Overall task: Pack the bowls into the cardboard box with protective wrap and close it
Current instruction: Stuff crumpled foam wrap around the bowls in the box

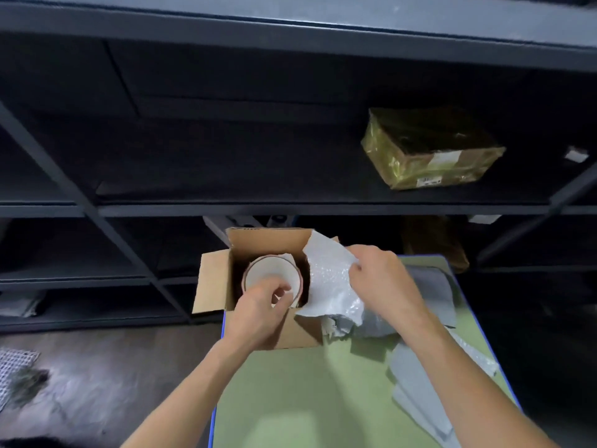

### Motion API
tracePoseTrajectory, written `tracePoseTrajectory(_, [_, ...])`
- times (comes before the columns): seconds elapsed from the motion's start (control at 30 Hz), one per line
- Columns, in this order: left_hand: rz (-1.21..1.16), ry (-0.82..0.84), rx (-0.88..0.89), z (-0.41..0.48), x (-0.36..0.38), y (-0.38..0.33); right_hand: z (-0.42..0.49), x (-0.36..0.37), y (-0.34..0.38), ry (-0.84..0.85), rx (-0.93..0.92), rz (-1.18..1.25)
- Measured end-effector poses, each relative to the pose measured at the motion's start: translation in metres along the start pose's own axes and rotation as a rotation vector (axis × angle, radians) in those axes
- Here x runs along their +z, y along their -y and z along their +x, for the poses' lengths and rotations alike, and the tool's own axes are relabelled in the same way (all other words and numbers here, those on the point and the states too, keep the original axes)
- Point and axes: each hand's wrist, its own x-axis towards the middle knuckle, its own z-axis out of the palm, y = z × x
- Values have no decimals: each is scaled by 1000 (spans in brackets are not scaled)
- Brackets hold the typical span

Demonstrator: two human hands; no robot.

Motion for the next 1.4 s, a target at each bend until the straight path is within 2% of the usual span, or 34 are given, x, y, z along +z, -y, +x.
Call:
tracePoseTrajectory(0.17, [86, 12, 93, 2, 4, 3, 32, 12, 37, 64, -33, -304])
tracePoseTrajectory(0.33, [118, 22, 201, 1, 7, 11, 51, 34, 57, 146, 7, -433])
tracePoseTrajectory(0.47, [122, 27, 282, 1, 8, 18, 57, 47, 55, 124, 39, -412])
tracePoseTrajectory(0.73, [94, 41, 298, 2, 7, 23, 62, 78, 48, 86, 59, -295])
tracePoseTrajectory(0.93, [92, 81, 323, 2, 2, 23, 64, 74, 54, -81, -66, -446])
tracePoseTrajectory(1.07, [137, 111, 337, 2, 2, 21, 59, 83, 60, -84, -146, -517])
tracePoseTrajectory(1.3, [65, 93, 324, 4, 1, 24, 52, 108, 40, -22, -78, -383])
tracePoseTrajectory(1.4, [38, 68, 324, 7, -4, 27, 50, 101, 45, -112, -131, -372])
